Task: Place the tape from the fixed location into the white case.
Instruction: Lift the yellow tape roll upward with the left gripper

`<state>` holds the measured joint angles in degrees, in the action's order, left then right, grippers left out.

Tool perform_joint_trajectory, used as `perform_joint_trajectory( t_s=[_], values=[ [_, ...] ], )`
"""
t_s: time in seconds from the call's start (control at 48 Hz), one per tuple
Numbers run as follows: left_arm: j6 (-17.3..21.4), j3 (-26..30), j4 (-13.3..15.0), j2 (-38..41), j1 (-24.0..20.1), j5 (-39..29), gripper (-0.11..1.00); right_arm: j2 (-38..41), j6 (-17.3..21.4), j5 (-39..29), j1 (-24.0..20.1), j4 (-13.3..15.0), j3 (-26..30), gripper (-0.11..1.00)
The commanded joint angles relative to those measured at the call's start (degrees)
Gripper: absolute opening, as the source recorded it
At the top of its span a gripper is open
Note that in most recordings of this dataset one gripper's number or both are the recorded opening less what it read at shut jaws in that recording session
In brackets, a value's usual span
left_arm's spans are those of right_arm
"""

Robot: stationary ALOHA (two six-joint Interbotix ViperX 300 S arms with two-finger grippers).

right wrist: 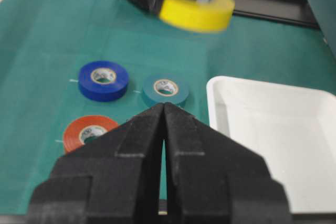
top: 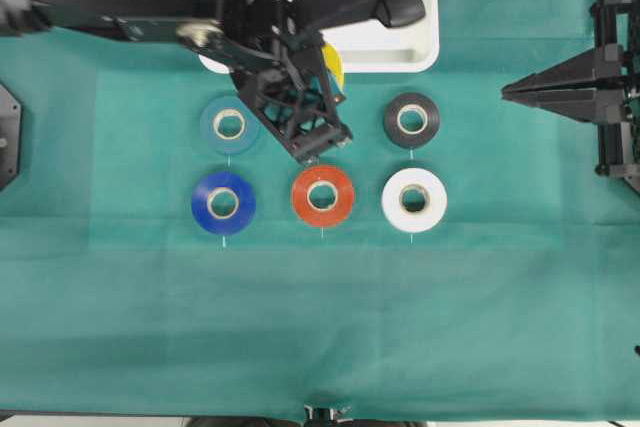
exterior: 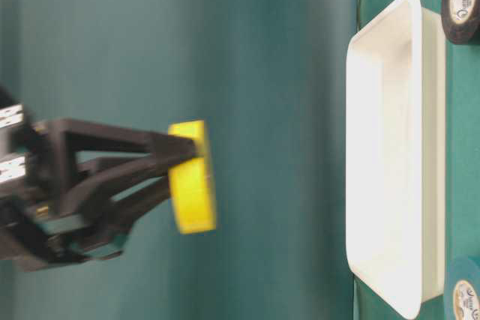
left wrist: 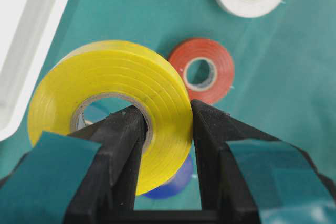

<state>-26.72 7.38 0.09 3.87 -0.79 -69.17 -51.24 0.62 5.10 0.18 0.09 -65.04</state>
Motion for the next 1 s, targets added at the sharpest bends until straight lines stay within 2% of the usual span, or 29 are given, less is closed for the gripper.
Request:
perform_joint_trajectory(
  t_s=[0.0, 0.979],
  values=[
    [0.0, 1.8, -0.2, -2.5, 0.2, -0.9, 0.24, 0.2, 0.1, 0.3, 0.0, -0.1, 1.4, 0.00],
    [0.0, 2.1, -0.3, -2.5, 0.2, -1.7, 0.24, 0.2, 0.1, 0.2, 0.0, -0.1, 1.4, 0.00]
  ],
)
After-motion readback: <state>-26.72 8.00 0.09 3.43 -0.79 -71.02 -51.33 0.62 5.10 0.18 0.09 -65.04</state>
